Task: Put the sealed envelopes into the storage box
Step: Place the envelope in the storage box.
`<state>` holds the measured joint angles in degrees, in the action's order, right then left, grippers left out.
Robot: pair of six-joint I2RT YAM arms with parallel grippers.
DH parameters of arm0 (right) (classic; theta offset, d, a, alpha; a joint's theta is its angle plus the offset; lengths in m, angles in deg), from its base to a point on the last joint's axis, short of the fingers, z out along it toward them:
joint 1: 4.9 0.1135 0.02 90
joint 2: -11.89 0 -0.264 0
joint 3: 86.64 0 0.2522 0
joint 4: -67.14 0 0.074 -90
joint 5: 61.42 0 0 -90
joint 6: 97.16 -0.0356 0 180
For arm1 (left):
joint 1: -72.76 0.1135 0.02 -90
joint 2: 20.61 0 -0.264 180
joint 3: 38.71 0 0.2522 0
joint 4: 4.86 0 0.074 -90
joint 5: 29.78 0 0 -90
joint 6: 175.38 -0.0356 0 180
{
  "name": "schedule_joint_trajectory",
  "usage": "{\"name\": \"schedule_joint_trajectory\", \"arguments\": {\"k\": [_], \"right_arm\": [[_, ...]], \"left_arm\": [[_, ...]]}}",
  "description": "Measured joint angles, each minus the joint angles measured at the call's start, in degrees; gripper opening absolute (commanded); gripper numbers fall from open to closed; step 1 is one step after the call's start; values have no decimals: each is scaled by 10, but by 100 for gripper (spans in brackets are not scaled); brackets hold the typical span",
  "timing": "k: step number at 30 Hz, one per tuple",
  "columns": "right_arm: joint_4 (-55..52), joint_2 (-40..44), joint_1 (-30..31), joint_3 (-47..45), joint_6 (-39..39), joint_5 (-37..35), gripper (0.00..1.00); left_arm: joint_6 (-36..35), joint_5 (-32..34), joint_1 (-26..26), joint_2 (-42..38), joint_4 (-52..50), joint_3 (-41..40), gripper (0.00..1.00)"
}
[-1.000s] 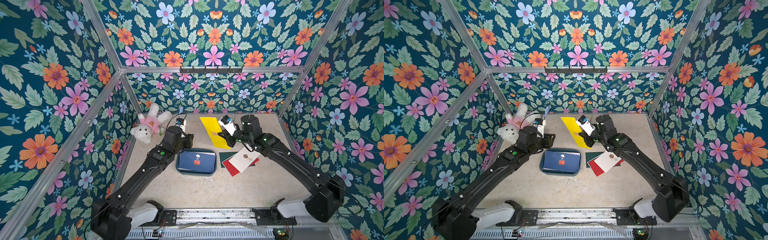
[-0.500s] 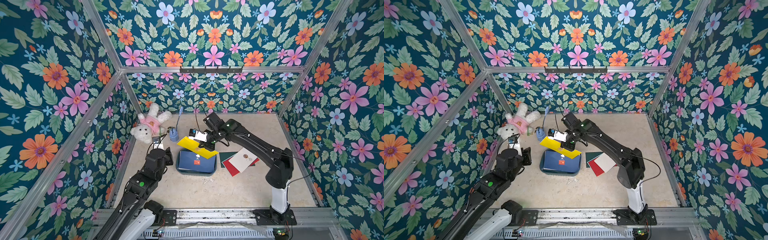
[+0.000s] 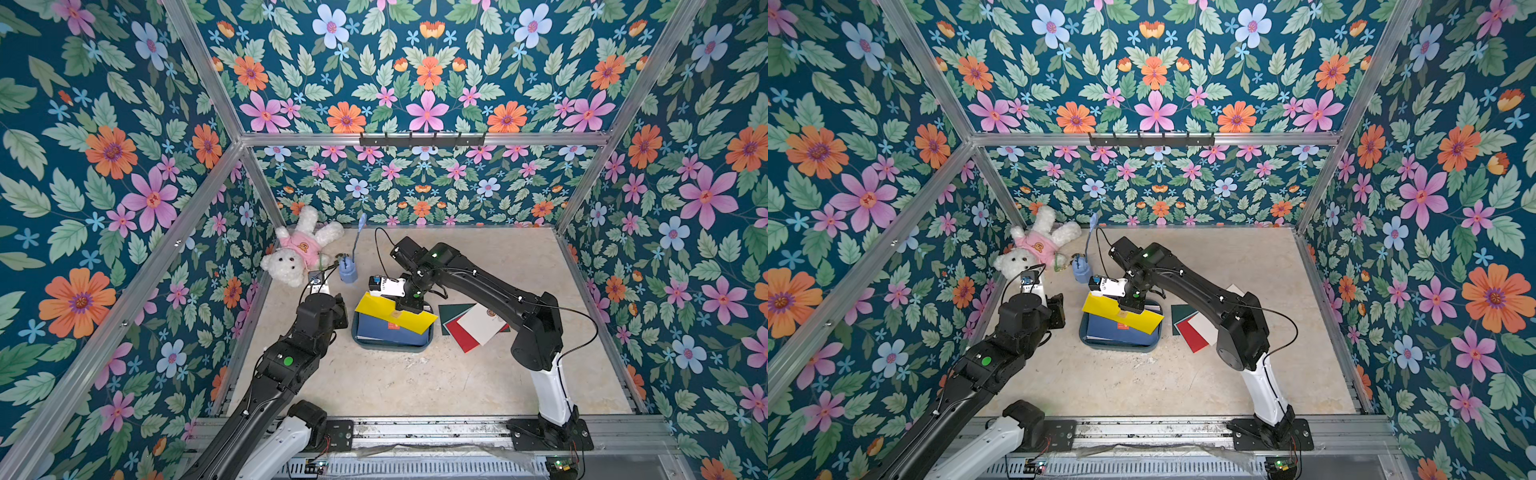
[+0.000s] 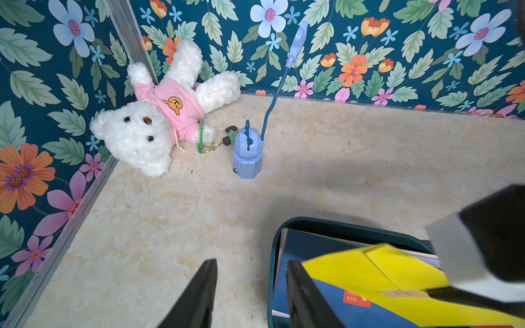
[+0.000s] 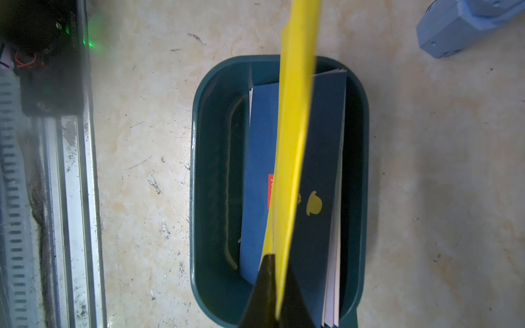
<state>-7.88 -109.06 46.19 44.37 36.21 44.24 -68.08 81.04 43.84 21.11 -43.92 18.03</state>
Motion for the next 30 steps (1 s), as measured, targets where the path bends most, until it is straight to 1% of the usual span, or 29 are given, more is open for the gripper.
{"name": "schedule_joint_trajectory", "arguments": {"k": [9, 14, 18, 20, 22, 25, 28, 29, 30], "right_arm": [[-1, -25, 17, 0, 2, -31, 0], [-1, -32, 26, -7, 2, -31, 21], [2, -33, 31, -22, 1, -23, 24], [3, -35, 32, -32, 0, -22, 24], [3, -36, 32, -43, -3, -20, 21], [3, -36, 32, -54, -3, -14, 13], [6, -35, 32, -54, -3, -10, 2], [4, -35, 32, -50, -3, -10, 0], [3, -35, 31, -45, -3, -10, 0]], "left_arm": [[0, -2, 0, 4, 0, -1, 47], [0, -4, 0, 4, 0, -1, 48], [0, -9, 0, 4, 0, -1, 47], [0, -11, 0, 4, 0, -2, 47], [0, -13, 0, 4, 0, -2, 47], [0, -15, 0, 4, 0, -2, 47], [0, -15, 0, 4, 0, -2, 47], [0, -16, 0, 4, 0, -2, 47], [0, -17, 0, 4, 0, -2, 47]]}}
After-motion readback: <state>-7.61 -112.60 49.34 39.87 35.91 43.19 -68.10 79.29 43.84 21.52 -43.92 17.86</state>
